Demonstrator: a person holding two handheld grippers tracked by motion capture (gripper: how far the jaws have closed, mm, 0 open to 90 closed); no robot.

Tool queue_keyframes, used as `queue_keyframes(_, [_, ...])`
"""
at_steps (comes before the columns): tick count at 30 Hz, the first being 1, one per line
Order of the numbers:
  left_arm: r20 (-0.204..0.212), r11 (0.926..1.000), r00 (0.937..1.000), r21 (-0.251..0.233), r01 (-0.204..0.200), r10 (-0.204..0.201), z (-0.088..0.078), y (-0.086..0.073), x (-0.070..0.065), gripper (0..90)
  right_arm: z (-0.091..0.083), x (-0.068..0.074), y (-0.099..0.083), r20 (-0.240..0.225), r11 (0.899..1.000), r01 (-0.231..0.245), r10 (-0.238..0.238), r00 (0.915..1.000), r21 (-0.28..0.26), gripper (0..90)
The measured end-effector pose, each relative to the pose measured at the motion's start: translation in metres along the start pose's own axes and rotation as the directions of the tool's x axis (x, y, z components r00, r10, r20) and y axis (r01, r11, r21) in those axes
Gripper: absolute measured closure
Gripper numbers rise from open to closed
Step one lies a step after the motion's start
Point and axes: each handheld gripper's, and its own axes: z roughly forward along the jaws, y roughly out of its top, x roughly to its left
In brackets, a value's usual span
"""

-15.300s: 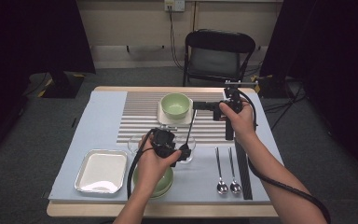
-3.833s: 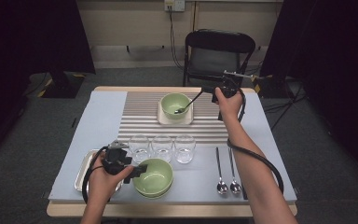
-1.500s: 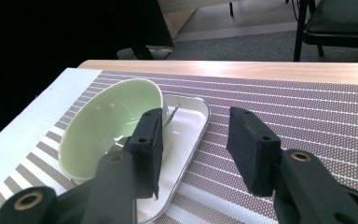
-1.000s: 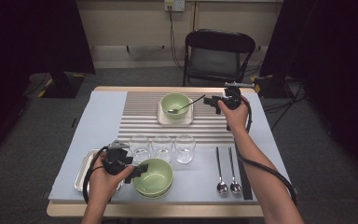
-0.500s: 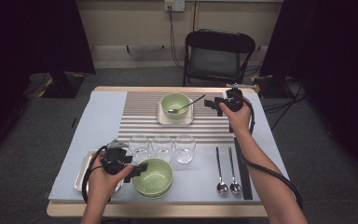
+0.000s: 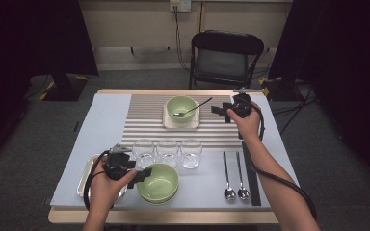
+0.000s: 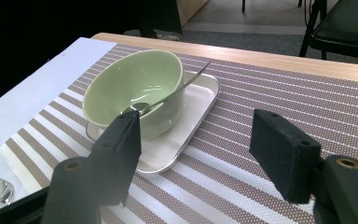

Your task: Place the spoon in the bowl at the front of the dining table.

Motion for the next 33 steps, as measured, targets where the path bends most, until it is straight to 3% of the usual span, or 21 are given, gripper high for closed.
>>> queue_keyframes(33, [0.008, 1.0, 1.0, 0.005, -0.006, 0.006, 0.004, 0.001, -0.003, 27.6, -0.023, -0.005, -0.006, 0.004, 0.999, 0.029, -0.029, 0.9996, 0.016, 32.2])
